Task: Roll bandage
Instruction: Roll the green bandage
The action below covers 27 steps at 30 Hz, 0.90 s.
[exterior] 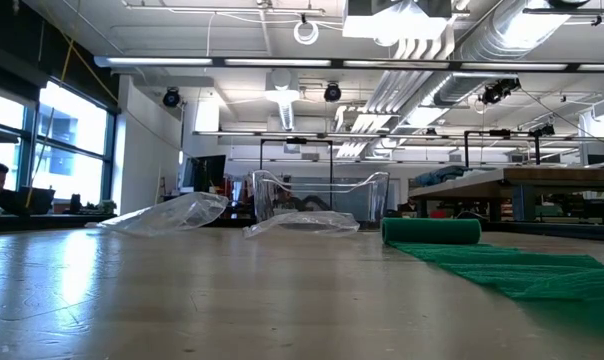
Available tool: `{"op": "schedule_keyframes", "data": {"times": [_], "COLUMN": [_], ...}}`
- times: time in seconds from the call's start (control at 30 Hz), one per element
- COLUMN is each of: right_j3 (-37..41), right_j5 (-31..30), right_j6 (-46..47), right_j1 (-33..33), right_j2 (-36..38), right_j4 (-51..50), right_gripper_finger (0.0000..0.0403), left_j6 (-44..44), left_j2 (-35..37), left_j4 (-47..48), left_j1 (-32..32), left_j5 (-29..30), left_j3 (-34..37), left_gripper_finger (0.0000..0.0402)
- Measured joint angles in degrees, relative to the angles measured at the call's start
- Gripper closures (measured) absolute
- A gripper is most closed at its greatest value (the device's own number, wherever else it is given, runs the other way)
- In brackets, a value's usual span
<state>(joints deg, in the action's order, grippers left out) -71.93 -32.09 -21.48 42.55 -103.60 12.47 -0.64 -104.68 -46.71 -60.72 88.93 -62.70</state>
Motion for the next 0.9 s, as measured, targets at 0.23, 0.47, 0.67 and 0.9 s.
{"op": "schedule_keyframes", "data": {"times": [0.23,0.47,0.67,0.9], "right_j3": [-5.77,-13.28,-16.99,-17.36], "right_j5": [-1.95,-4.42,-17.73,-30.21], "right_j6": [-7.83,-21.55,-42.51,-58.68], "right_j1": [1.8,1.74,1.6,-0.61], "right_j2": [-5.23,-10.81,-15.73,-21.05], "right_j4": [1.52,-6.73,-7.1,-1.03], "right_gripper_finger": [0.0219,0.0212,0.0212,0.0213], "left_j6": [4.0,6.54,7.48,10.28], "left_j2": [0.0,0.5,0.56,0.59], "left_j4": [-0.45,-5.32,-10.29,-10.21], "left_j1": [3.2,5.33,6.62,7.51], "left_j5": [-4.78,-7.09,-12.28,-15.15], "left_j3": [0.02,0.02,0.04,0.04], "left_gripper_finger": [0.0394,0.0394,0.0391,0.039]}}
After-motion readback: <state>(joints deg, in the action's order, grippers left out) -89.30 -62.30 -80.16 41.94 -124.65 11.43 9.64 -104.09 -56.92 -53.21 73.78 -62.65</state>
